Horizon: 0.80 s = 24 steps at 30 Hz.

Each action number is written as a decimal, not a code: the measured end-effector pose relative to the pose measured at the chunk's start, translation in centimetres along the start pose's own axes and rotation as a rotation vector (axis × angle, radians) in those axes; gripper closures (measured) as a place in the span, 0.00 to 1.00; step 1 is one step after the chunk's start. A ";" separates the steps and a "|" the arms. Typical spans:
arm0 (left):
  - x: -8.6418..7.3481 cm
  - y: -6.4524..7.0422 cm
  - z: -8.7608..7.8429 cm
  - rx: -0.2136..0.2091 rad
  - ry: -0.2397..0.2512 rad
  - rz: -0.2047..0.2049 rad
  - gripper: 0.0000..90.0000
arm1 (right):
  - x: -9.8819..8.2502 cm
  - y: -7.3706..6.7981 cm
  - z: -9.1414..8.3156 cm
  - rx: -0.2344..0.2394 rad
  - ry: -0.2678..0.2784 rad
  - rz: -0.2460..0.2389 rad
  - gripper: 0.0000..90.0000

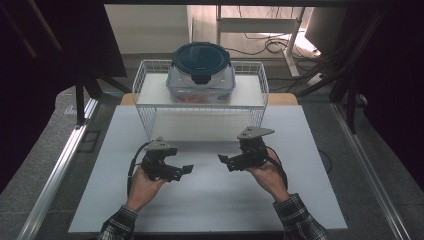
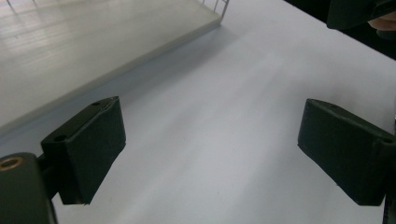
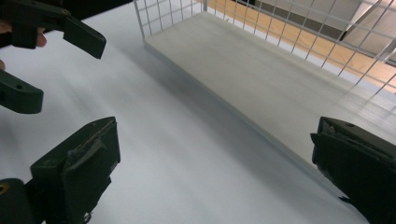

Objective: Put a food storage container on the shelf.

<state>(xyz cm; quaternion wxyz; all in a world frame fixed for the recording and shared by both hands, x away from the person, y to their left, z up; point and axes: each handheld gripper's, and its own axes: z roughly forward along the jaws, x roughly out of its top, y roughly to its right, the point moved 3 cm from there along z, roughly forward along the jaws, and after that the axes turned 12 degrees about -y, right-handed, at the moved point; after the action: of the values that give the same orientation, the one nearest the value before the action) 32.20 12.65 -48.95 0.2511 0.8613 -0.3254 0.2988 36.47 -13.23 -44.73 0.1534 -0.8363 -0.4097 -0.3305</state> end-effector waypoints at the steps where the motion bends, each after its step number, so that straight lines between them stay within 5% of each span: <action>1: -0.2 0.1 0.1 0.003 -0.004 0.000 0.08 | -0.2 -0.1 0.1 -0.003 -0.004 -0.004 0.01; 13: -2.4 0.4 -0.1 0.042 -0.015 0.013 0.06 | -3.0 -0.6 0.6 0.005 -0.029 0.019 0.00; 24: -4.9 0.9 -1.5 0.042 0.035 0.001 0.06 | -4.5 -1.7 -0.8 -0.001 -0.018 0.016 0.00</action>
<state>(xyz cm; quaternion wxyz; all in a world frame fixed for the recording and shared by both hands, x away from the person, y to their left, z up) 28.01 15.02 -51.02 0.2386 0.8607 -0.3152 0.3207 32.75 -15.22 -47.19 0.1518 -0.8426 -0.4041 -0.3220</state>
